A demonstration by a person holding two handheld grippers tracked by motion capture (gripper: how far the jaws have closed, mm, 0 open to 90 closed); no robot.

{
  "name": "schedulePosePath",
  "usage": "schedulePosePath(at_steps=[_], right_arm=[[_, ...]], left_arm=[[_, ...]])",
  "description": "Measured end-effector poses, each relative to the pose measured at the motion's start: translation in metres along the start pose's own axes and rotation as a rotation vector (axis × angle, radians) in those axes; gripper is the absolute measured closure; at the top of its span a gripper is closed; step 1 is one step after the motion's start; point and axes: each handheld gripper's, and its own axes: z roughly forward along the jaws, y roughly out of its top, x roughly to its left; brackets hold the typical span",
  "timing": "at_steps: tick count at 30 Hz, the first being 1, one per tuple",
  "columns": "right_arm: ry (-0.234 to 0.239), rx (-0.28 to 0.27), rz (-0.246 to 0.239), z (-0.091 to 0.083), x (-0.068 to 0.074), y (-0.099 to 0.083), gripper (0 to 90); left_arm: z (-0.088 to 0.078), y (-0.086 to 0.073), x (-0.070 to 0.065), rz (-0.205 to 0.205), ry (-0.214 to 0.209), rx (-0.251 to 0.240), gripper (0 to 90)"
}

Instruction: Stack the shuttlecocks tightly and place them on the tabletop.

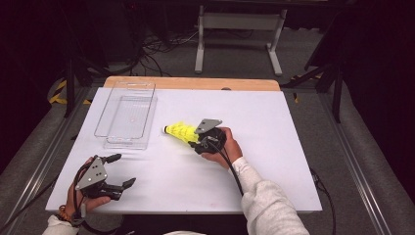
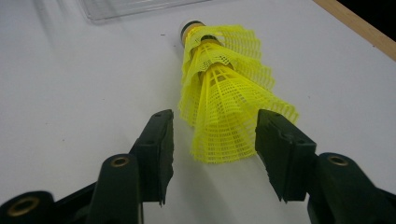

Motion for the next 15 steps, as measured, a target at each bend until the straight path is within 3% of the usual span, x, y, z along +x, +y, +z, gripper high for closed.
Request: schedulePosePath(at_steps=[15], right_arm=[[-0.046, -0.062, 0.066, -0.02, -0.005, -0.001, 39.8]], left_arm=[[0.002, 0.002, 0.0, 0.004, 0.003, -0.003, 9.5]])
